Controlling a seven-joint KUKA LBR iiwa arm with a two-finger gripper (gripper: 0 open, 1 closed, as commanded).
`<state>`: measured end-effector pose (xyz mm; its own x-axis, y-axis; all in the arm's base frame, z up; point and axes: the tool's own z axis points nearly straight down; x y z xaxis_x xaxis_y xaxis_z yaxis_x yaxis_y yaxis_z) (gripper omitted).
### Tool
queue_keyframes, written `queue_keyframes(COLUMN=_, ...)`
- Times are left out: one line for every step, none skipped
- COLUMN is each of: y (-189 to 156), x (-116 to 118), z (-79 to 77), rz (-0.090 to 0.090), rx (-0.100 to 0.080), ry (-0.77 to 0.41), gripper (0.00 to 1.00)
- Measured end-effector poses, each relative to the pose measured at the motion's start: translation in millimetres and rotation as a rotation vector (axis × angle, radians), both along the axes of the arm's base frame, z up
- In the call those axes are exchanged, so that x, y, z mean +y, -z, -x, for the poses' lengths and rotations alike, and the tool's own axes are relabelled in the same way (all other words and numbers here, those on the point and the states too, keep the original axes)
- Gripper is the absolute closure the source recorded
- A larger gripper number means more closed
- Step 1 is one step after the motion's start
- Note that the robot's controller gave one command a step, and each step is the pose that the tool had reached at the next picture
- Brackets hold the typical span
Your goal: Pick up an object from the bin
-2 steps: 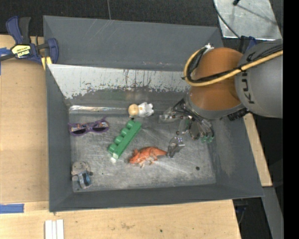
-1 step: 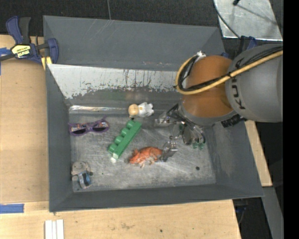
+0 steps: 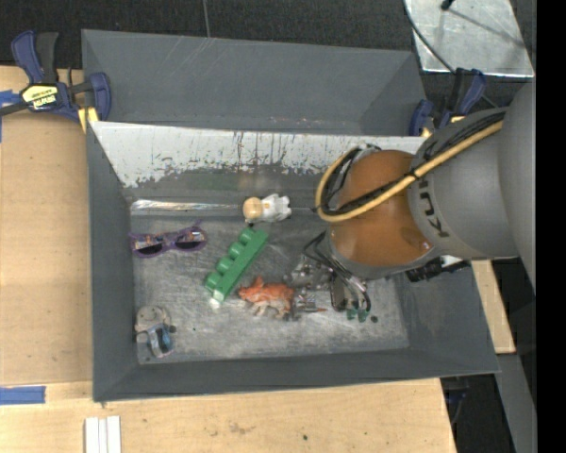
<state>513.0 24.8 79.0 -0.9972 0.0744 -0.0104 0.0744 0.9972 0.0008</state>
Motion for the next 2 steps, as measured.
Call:
queue_keyframes(y=0.1, x=-0.1, z=0.1, rz=0.0, rx=0.0, ry=0.0, gripper=1.0)
queue_keyframes(y=-23.4, x=2.4, z=-12.0, rz=0.0, rx=0.01, ry=0.031, gripper=1.0)
